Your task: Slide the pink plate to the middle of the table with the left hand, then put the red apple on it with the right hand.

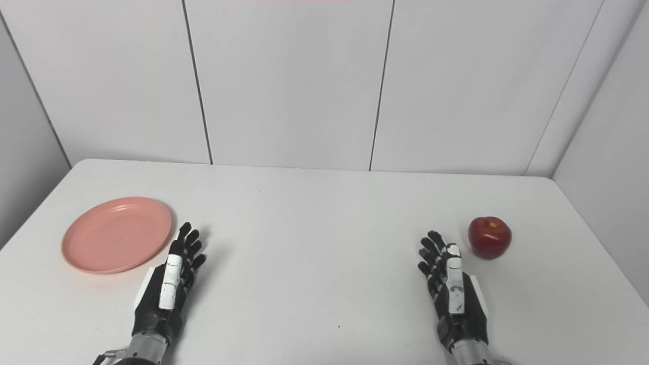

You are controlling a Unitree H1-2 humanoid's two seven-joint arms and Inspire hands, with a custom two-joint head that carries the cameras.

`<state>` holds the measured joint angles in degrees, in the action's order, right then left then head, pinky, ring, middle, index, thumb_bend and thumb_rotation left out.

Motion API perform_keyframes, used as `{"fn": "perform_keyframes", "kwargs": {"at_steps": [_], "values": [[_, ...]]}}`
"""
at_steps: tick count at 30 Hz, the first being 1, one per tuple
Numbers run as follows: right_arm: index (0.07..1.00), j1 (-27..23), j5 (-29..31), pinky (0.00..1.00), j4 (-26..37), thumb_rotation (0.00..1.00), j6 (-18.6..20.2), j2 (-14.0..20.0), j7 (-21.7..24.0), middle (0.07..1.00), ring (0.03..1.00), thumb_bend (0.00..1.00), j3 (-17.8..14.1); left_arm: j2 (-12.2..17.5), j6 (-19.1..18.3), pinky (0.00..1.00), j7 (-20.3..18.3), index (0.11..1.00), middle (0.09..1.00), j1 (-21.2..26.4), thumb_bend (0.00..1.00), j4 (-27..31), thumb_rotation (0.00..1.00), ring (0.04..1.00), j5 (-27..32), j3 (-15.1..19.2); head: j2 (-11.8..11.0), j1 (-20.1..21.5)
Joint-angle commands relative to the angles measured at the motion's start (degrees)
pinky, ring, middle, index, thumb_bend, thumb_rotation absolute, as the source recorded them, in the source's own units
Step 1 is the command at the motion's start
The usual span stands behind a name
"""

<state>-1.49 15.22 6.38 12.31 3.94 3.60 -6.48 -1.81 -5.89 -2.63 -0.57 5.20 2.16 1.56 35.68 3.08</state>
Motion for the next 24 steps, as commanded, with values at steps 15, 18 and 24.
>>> {"fn": "perform_keyframes", "kwargs": {"at_steps": [15,18,24], "values": [[0.93,-1.19,0.9,0.96,-0.56,1.0,0.15,0.11,1.03,0.934,0.948,0.95,0.25,0.97,1.67,1.0,-0.2,1.0,1.0,0.93,0.88,0.59,1.0,1.0,-0.38,-0.36,-0.49,-0.98],[0.926,-1.39,0.67,0.96,-0.85,1.0,-0.03,-0.06,0.99,0.928,0.946,0.94,0.38,1.25,1.79,1.0,-0.4,1.0,1.0,1.2,0.89,0.24,0.99,1.0,-0.1,-0.16,-0.18,-1.16],[0.923,-1.17,0.64,0.96,-0.11,1.0,0.57,-0.34,0.67,0.929,0.944,0.94,0.36,1.47,1.81,1.0,-0.47,1.0,1.0,1.02,0.91,0.41,0.99,1.0,-0.27,-0.11,0.16,-0.63]]}}
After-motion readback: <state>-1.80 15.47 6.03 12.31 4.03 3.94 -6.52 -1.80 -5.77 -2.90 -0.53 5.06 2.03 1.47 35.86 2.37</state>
